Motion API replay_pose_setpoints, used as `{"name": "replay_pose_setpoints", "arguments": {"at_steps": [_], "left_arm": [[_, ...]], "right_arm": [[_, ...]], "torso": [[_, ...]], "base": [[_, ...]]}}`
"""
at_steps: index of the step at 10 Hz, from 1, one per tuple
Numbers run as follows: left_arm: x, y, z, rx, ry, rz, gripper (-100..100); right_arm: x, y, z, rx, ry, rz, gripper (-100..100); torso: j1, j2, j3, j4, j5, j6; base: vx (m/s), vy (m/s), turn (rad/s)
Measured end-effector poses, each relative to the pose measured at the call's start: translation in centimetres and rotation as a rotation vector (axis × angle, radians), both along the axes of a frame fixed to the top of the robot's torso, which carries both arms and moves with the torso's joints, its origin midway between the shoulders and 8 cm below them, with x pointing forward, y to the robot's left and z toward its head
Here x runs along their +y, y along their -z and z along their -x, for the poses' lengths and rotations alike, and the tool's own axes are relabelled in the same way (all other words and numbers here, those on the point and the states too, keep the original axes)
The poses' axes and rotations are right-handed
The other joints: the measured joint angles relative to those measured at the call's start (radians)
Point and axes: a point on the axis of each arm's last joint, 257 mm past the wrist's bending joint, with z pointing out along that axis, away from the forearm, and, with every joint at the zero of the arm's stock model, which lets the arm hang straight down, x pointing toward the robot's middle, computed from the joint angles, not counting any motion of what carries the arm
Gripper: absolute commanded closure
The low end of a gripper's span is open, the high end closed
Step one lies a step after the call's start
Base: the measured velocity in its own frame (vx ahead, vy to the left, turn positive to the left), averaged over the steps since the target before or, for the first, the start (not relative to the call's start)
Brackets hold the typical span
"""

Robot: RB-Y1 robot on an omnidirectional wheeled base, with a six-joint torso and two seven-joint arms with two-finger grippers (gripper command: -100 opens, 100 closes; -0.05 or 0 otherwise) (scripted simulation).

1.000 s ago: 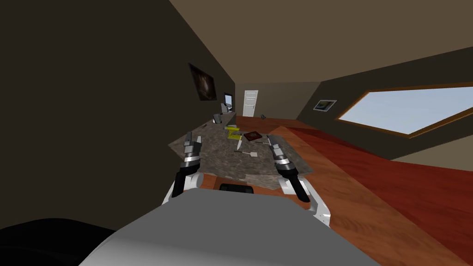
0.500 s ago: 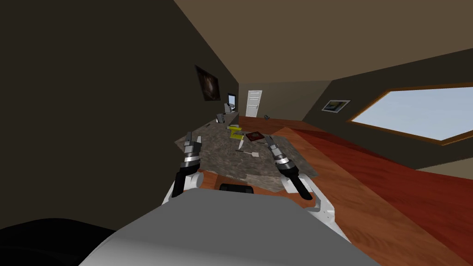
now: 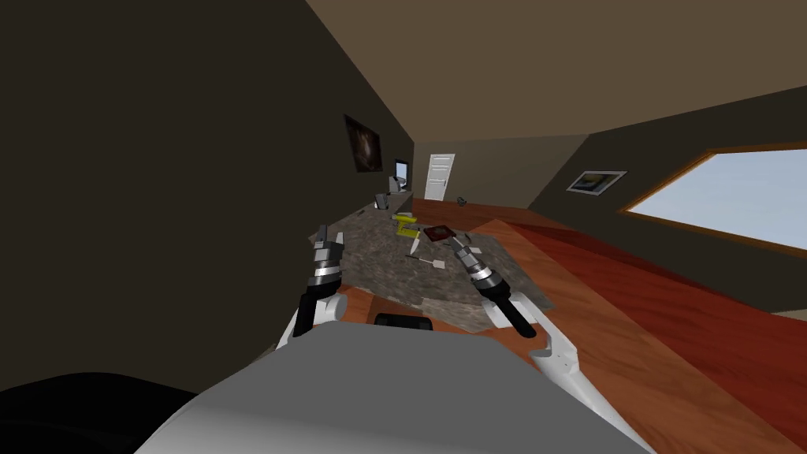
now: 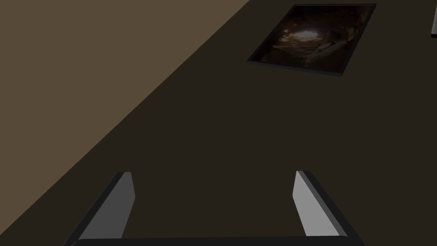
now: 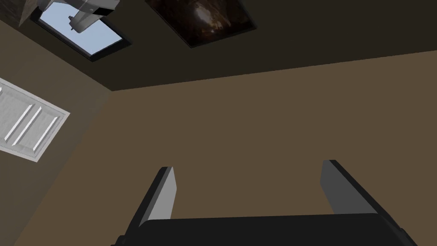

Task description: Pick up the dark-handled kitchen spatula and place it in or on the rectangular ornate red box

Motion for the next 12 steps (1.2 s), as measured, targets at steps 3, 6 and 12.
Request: {"name": "replay_pose_setpoints", "arguments": {"at_steps": [3, 6, 12], "left_arm": [[0.0, 0.0, 0.0, 0.0, 0.0, 0.0, 0], [0.0, 0.0, 0.0, 0.0, 0.0, 0.0, 0], [0.0, 0.0, 0.0, 0.0, 0.0, 0.0, 0]], "right_arm": [[0.1, 1.5, -0.1, 0.023, -0.032, 0.101, -100], [0.0, 3.4, -0.1, 0.049, -0.058, 0.2, -100], [-1.8, 8.3, 0.3, 0.124, -0.103, 0.418, -100]], "torso": [[0.001, -0.001, 0.0, 0.0, 0.0, 0.0], [0.001, -0.001, -0.001, 0.0, 0.0, 0.0], [0.002, -0.002, -0.001, 0.0, 0.0, 0.0]], "base": [[-0.012, 0.003, 0.115], [-0.005, 0.01, 0.149], [0.006, 0.02, 0.138]]}}
